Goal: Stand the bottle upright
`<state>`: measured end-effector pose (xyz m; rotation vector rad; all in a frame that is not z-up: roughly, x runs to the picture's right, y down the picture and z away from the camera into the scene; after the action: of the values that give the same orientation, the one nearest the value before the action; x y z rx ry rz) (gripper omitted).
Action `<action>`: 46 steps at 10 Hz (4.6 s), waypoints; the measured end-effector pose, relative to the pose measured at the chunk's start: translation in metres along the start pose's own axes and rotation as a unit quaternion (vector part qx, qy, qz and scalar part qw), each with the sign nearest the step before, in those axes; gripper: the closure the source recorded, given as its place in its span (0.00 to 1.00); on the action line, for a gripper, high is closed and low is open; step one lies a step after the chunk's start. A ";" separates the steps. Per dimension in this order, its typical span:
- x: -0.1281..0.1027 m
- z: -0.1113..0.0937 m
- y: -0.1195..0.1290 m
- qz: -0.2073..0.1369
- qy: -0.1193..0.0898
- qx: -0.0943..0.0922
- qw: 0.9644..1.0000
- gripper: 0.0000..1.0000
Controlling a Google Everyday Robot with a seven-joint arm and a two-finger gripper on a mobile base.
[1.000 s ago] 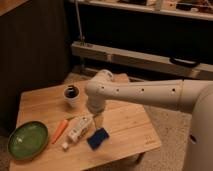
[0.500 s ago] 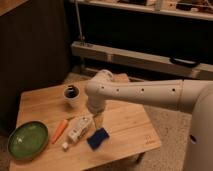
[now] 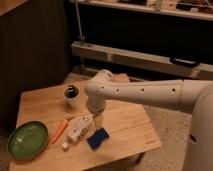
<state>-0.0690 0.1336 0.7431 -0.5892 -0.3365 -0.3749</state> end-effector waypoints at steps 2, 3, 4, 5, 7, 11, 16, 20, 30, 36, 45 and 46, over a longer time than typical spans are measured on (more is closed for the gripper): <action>0.000 0.000 0.000 0.000 0.000 0.000 1.000 0.20; 0.000 0.000 0.000 0.000 0.000 0.000 1.000 0.20; 0.000 0.000 0.000 0.000 0.000 0.000 1.000 0.20; 0.000 0.000 0.000 0.000 0.000 0.000 1.000 0.20; 0.000 0.000 0.000 0.000 0.000 0.000 1.000 0.20; 0.000 0.000 0.000 0.000 0.000 0.000 1.000 0.20; -0.001 -0.001 0.000 -0.003 0.000 0.004 1.000 0.20; -0.051 -0.019 0.011 -0.078 0.001 0.030 0.997 0.20; -0.135 0.025 0.016 -0.204 -0.006 0.013 0.979 0.20; -0.136 0.066 0.035 -0.216 -0.019 -0.010 0.976 0.20; -0.172 0.092 0.052 -0.242 -0.044 -0.038 0.969 0.20; -0.175 0.094 0.052 -0.245 -0.045 -0.041 0.968 0.20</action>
<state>-0.2192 0.2725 0.7203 -0.6014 -0.5576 -0.8433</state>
